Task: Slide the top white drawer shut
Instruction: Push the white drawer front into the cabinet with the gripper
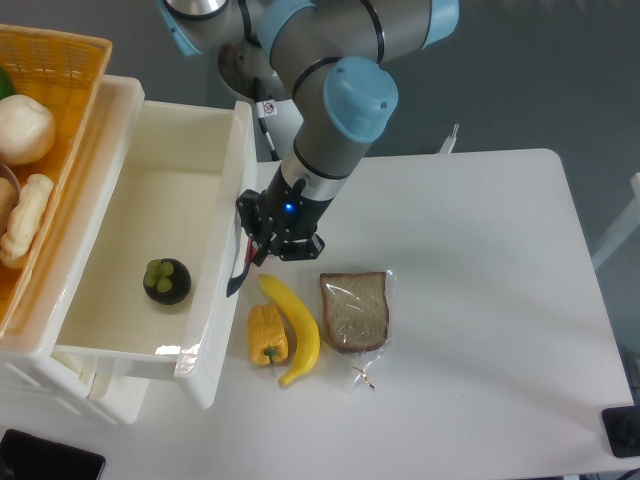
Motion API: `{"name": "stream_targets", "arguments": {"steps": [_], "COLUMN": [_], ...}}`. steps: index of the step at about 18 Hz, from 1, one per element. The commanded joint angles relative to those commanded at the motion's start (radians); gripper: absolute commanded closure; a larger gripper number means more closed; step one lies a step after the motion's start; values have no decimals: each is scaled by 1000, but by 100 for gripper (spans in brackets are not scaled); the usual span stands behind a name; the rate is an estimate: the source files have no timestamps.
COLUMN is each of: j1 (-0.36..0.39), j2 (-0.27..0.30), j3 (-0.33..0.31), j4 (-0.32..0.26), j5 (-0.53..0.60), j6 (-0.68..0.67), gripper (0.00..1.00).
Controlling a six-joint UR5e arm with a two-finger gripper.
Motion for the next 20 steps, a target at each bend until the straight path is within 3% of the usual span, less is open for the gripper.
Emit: {"name": "stream_targets", "arguments": {"steps": [10,20], "j1": [-34,-115], "j2": [3,-5], "j3": [0,2], "j4": [-11,-3], "j5": [-29,-43], "j6": [-3,-46], "gripper": [100,100]}}
